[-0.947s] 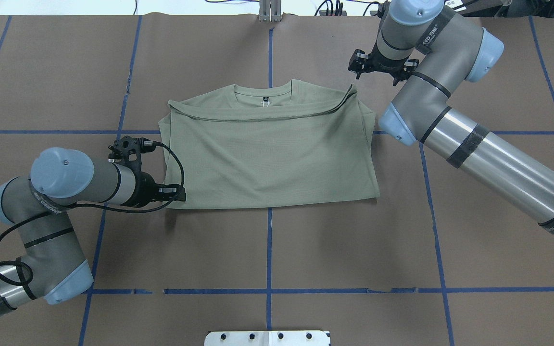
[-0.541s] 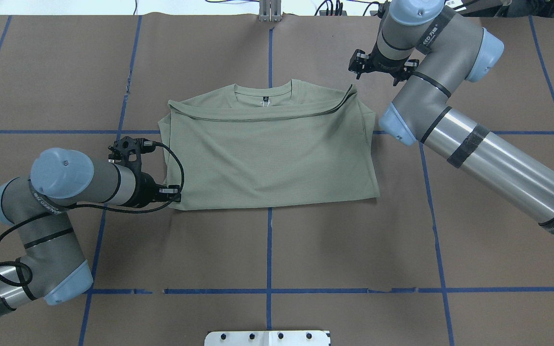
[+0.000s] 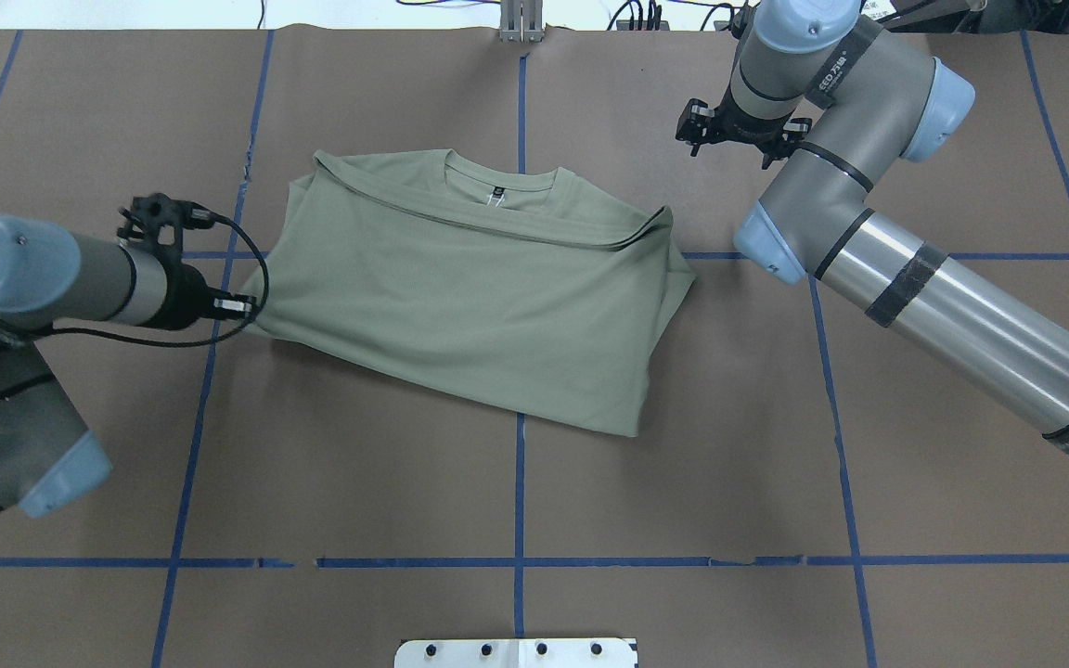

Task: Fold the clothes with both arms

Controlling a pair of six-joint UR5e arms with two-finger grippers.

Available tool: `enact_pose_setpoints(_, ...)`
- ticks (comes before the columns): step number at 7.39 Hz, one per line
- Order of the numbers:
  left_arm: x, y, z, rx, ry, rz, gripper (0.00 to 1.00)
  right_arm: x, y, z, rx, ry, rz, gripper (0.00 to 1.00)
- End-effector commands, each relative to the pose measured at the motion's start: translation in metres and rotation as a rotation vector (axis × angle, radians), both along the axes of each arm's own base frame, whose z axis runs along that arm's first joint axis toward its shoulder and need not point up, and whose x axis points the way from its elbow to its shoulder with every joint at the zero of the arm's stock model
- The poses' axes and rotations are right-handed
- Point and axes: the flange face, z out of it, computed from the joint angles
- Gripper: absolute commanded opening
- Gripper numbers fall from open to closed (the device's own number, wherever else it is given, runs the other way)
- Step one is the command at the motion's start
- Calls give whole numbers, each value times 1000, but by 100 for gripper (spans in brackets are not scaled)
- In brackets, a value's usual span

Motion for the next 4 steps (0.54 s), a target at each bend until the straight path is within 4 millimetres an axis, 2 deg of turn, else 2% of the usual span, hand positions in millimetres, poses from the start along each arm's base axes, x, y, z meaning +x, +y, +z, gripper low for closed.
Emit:
enact_pose_setpoints(1, -47, -118, 33, 67, -141, -62, 0, -2, 1, -3, 2, -4, -1, 100)
enact_pose_setpoints(2, -27, -160, 36, 40, -170, -71, 0, -3, 1, -4, 3, -5, -2, 100)
enact_pose_setpoints(3, -19, -204, 24, 29, -192, -97, 0, -4, 1, -7, 8, -7, -3, 100)
enact_pose_setpoints(4, -18, -240, 16, 85, -285, -141, 0, -4, 1, -10, 32, -27, -1, 100)
